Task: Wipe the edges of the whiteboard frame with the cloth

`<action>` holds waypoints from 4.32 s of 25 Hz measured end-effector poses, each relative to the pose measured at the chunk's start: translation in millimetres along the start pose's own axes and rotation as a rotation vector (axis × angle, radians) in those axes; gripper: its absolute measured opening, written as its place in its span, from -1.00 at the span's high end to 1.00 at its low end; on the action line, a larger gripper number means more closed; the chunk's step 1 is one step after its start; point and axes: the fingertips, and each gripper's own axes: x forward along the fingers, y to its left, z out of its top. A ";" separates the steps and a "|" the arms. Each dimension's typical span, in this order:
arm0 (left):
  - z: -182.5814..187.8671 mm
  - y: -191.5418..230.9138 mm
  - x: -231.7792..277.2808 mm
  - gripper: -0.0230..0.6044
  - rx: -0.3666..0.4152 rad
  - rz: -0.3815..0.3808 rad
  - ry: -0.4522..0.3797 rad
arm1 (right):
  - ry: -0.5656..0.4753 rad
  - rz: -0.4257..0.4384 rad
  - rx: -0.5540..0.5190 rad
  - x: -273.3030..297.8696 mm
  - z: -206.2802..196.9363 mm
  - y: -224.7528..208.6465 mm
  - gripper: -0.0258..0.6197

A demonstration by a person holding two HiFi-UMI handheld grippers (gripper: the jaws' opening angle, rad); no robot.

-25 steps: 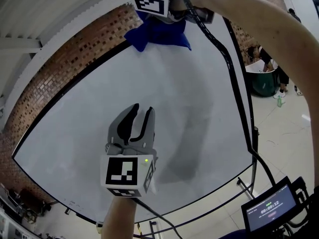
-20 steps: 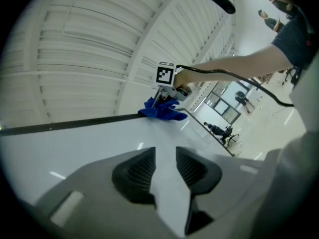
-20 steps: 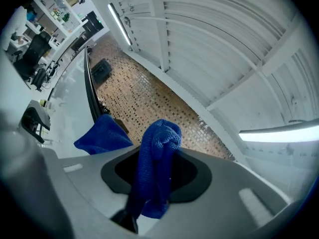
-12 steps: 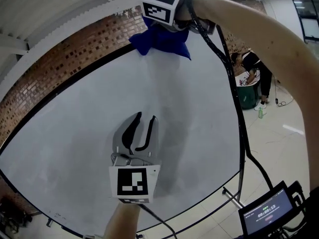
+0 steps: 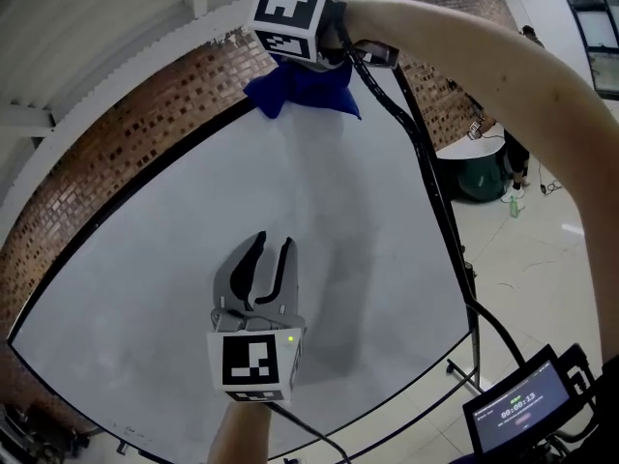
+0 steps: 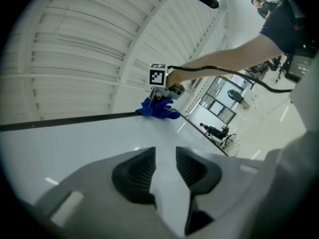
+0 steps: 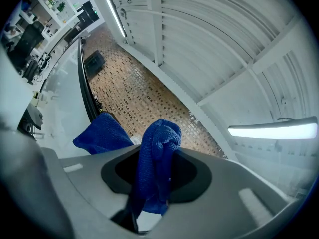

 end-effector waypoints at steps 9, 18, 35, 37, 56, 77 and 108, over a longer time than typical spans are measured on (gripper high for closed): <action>32.4 -6.8 0.6 0.52 0.034 -0.034 0.011 | -0.004 -0.050 0.006 -3.9 -4.7 -16.1 0.51; 33.7 -7.9 10.6 0.52 0.057 -0.075 0.059 | -0.003 -0.077 0.006 -3.2 -12.8 -28.3 0.51; 58.7 -14.6 28.7 0.52 0.095 -0.174 0.097 | -0.518 -0.055 0.577 -38.3 -39.3 -37.9 0.50; 59.9 -18.6 29.1 0.52 0.092 -0.185 0.100 | -0.522 0.033 0.648 -30.5 -50.6 -22.2 0.50; 16.1 -44.2 35.7 0.52 0.058 -0.269 0.238 | -0.588 0.252 0.809 -9.4 -93.9 80.4 0.50; -33.9 -74.0 19.9 0.52 -0.060 -0.332 0.338 | -0.466 0.392 0.932 13.0 -165.0 202.0 0.51; -116.0 -133.7 -23.8 0.52 -0.171 -0.440 0.484 | -0.315 0.347 0.978 14.7 -249.1 330.1 0.51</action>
